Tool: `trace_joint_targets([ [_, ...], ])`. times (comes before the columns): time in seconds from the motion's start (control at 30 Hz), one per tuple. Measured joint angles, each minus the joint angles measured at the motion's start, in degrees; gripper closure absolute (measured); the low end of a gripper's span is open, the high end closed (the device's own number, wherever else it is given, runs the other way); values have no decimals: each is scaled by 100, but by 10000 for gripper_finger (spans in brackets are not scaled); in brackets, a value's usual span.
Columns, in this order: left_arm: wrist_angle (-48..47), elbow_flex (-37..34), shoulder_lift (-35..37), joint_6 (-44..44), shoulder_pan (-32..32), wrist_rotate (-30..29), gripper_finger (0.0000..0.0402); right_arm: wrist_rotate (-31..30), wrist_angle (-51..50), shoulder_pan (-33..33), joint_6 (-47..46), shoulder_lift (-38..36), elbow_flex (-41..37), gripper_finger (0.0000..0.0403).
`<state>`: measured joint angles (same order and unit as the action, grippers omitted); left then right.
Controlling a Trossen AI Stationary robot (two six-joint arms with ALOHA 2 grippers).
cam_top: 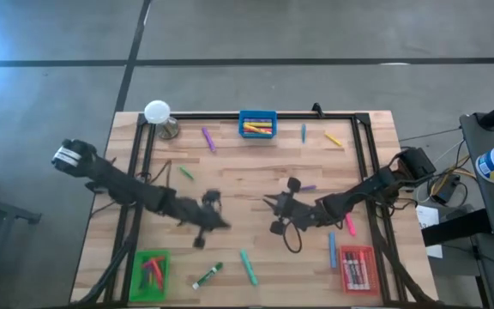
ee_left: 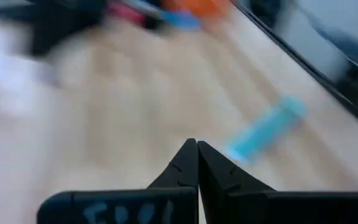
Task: Pick & Place Markers
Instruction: Put the violet pen into the green bin
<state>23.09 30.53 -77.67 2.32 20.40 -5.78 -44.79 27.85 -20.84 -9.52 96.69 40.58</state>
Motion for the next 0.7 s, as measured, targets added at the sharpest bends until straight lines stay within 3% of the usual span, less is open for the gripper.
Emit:
trace_joint_targets([
  [0.13, 2058, -868, 0, -38, -722, -391, 401, -185, -73, 2, -65, -186, 0, 349],
  [0.27, 3215, -1486, 0, -43, -1421, -396, 401, 102, -825, 2, -105, -667, 18, 349],
  [0.43, 3682, -1980, 0, 32, -2067, -398, 401, 853, -2392, 55, -532, -1523, 157, 349],
  [0.7, 3688, -2136, 0, 87, -2235, -160, 401, 1100, -4657, 136, -1381, -2308, 249, 323],
])
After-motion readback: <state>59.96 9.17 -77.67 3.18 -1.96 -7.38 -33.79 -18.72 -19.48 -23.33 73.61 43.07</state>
